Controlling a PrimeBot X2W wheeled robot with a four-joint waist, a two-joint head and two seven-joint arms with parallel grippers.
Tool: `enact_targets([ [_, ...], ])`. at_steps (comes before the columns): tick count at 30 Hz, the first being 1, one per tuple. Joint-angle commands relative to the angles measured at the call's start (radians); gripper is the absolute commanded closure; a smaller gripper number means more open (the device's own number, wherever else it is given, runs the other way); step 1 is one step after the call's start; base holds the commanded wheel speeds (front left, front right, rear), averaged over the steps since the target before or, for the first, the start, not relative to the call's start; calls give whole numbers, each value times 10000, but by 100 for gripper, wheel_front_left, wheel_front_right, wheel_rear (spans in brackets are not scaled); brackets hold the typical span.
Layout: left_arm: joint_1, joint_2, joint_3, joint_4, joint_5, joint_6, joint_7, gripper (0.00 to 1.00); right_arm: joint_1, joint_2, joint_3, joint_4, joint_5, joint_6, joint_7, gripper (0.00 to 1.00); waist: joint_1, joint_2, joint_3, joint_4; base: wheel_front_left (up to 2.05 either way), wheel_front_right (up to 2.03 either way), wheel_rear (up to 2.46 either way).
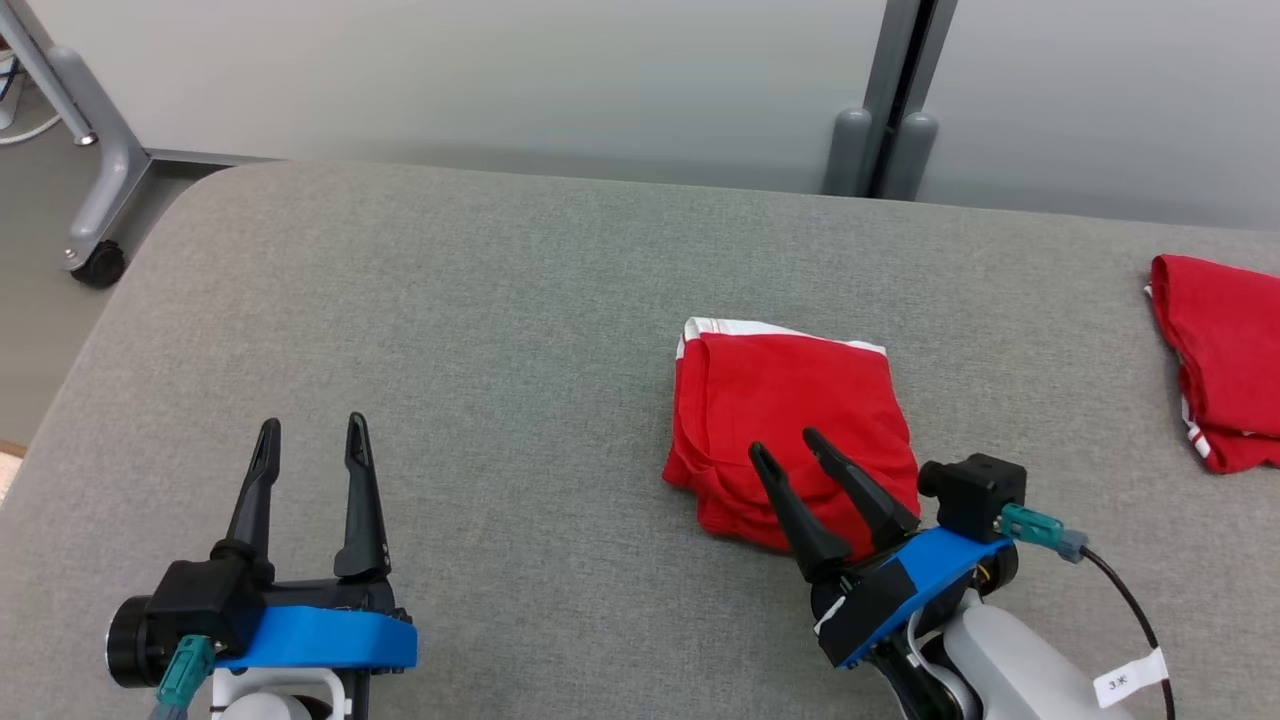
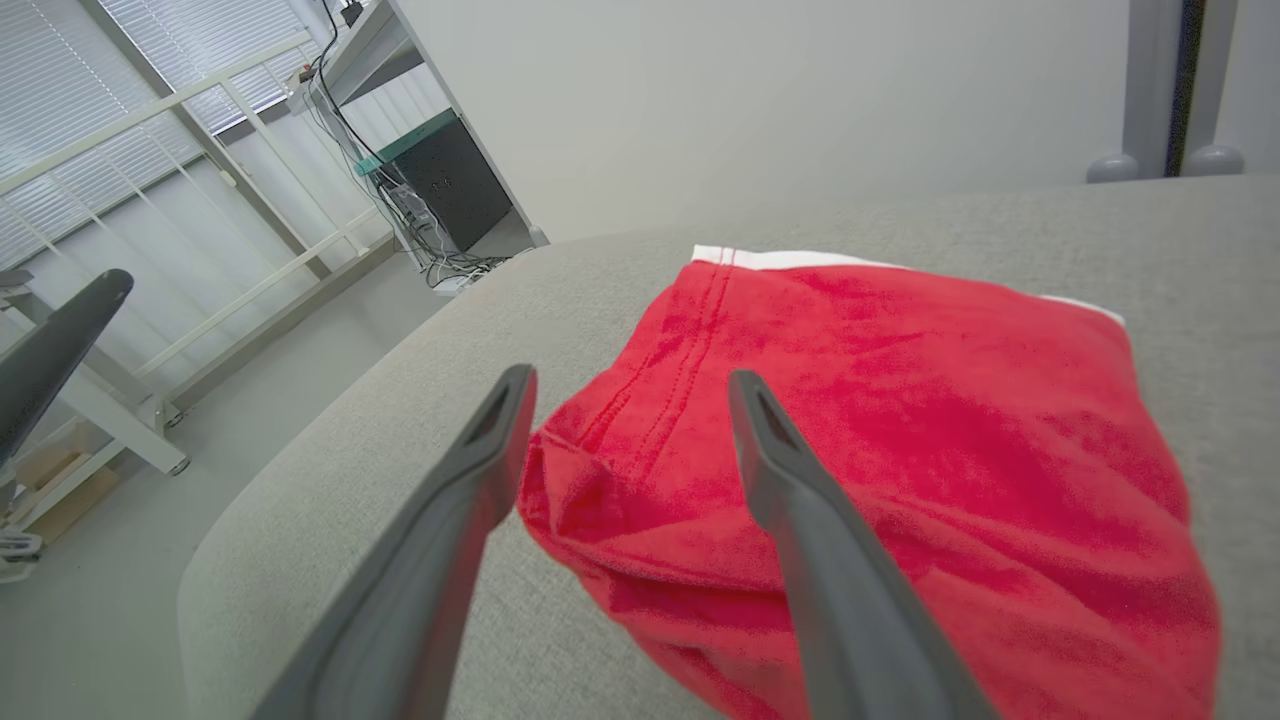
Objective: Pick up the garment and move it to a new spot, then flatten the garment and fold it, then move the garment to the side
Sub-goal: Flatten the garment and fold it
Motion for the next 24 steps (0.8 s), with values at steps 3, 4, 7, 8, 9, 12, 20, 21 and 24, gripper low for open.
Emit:
enact_targets([
  [3, -75, -9, 62, -10, 102, -65, -42, 0, 340, -181, -605, -565, -426, 3, -66, 0, 0, 0, -182, -363, 0, 0, 0],
  [4, -67, -9, 75, -15, 128, -84, -42, 0, 458, -231, -889, -759, -627, 3, -68, 0, 0, 0, -221, -469, 0, 0, 0],
  [7, 18, -6, 128, 2, 229, -66, -42, 0, 946, -193, -1864, -1147, -1216, 3, -64, 0, 0, 0, -371, -807, 0, 0, 0],
  [8, 42, -6, 145, 15, 293, -69, -42, 0, 1060, -177, -2224, -1275, -1436, 5, -68, 0, 0, 0, -416, -911, 0, 0, 0],
  [9, 78, -10, 185, 34, 343, -77, -42, 0, 1182, -85, -2545, -1379, -1602, 5, -67, 0, 0, 0, -466, -1031, 0, 0, 0],
  [12, 174, -5, 262, 47, 482, -82, -42, 0, 1621, 99, -3471, -1604, -2117, 5, -68, 0, 0, 0, -616, -1337, 0, 0, 0],
  [20, 451, 11, 481, 219, 674, -140, -42, 0, 2472, 466, -4930, -2126, -3289, 3, -70, 0, 0, 0, -906, -1834, 0, 0, 0],
  [21, 464, 16, 502, 249, 700, -147, -42, 0, 2586, 503, -5069, -2226, -3512, 3, -68, 0, 0, 0, -928, -1872, 0, 0, 0],
  [24, 530, 38, 555, 365, 753, -157, -42, 0, 2914, 656, -5337, -2500, -4051, 3, -69, 0, 0, 0, -1004, -1944, 0, 0, 0],
])
